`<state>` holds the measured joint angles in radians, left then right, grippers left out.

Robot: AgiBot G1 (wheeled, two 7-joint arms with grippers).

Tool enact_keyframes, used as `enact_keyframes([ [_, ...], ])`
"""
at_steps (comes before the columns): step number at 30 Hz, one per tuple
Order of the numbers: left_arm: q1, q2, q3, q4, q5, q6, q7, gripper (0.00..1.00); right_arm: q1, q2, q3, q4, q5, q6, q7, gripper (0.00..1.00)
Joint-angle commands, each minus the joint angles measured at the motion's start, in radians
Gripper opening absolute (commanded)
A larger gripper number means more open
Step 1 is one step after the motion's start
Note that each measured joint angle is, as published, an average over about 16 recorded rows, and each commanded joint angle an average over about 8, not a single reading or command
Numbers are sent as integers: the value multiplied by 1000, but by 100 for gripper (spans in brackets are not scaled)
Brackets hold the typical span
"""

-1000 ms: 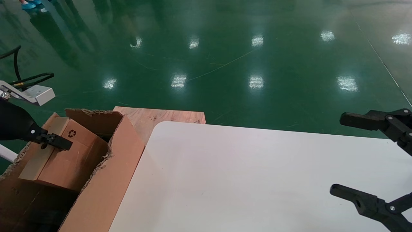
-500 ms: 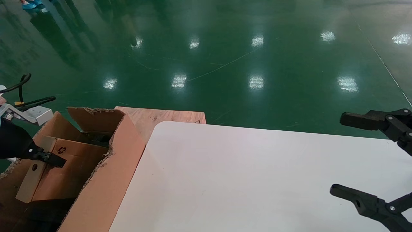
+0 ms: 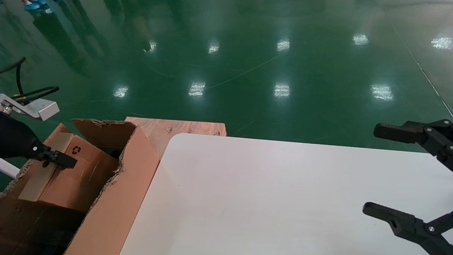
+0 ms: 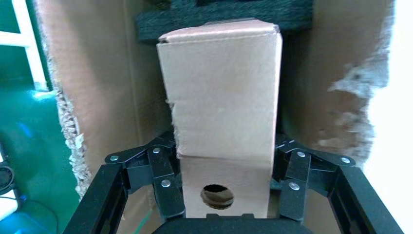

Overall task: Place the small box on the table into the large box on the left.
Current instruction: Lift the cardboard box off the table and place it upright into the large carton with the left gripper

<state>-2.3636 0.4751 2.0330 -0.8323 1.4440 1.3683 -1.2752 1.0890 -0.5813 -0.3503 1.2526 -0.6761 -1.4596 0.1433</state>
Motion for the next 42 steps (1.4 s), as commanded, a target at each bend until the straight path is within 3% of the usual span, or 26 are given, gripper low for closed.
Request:
enact_keyframes([
  [1,-21,0,-3,-9,1,21,-1,0,0,0,0,0,0,0,0,100],
  [10,-56,-49,9,-100,10,96,-68,0,0,0,0,0,0,0,0,100],
  [20,-59,-69,20,-136,46,86,-100,0,0,0,0,0,0,0,0,100],
  [42,50,-60,50,11,68,-27,2,0,0,0,0,0,0,0,0,100],
])
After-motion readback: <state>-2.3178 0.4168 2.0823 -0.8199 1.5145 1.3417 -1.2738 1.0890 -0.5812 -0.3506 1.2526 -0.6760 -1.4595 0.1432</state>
